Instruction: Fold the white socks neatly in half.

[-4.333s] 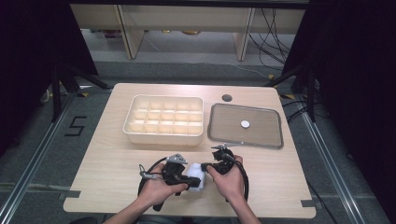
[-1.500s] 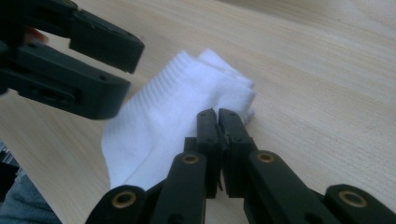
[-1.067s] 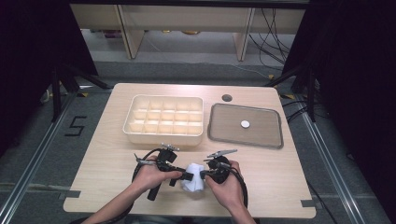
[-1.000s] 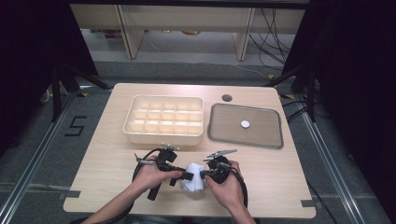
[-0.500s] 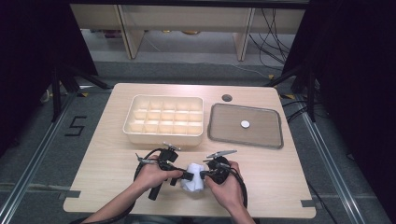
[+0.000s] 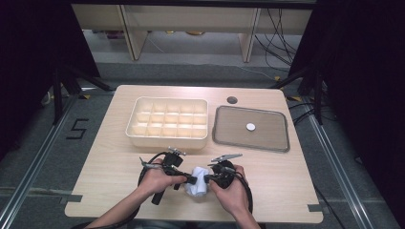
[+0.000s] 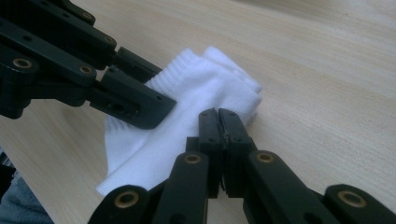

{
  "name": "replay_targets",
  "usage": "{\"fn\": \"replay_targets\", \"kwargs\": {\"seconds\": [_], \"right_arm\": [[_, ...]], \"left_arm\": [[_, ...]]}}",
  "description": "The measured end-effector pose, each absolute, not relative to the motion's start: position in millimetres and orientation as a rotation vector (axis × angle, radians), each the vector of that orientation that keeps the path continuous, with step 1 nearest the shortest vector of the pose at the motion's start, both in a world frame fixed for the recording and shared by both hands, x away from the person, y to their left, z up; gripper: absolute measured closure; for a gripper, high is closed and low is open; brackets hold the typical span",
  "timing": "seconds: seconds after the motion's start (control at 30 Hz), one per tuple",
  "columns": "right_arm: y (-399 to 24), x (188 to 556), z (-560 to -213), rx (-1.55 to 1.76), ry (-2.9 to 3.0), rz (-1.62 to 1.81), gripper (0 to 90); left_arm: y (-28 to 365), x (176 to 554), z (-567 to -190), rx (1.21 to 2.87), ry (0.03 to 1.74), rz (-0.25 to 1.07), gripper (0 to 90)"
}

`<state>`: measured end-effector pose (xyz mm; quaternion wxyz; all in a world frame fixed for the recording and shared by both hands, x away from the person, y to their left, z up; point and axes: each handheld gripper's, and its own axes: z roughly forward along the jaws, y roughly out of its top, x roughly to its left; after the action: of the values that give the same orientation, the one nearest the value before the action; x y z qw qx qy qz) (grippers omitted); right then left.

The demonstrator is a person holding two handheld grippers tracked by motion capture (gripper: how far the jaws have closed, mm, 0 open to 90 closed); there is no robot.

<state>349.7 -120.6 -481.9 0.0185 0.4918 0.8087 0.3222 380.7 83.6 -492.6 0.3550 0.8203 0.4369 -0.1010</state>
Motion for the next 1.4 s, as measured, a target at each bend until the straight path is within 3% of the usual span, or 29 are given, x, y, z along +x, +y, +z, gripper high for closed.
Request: {"fn": "replay_targets", "kwargs": {"seconds": [0.37, 0.57, 1.0, 1.4], "right_arm": [[-128, 346, -477, 1.571, 2.479, 1.039, 80.4], [-152, 341, -465, 1.563, 2.336, 1.187, 75.6], [-193, 336, -468, 1.576, 2.193, 1.192, 74.0], [-195, 336, -471, 1.551, 2.169, 1.245, 73.2]], "left_arm": [[84, 374, -492, 2.126, 1.047, -0.182, 77.1], [88, 367, -486, 2.115, 1.013, -0.127, 78.1], [101, 363, -470, 2.053, 0.967, -0.101, 78.7], [117, 365, -453, 2.014, 0.968, -0.043, 78.7]]}}
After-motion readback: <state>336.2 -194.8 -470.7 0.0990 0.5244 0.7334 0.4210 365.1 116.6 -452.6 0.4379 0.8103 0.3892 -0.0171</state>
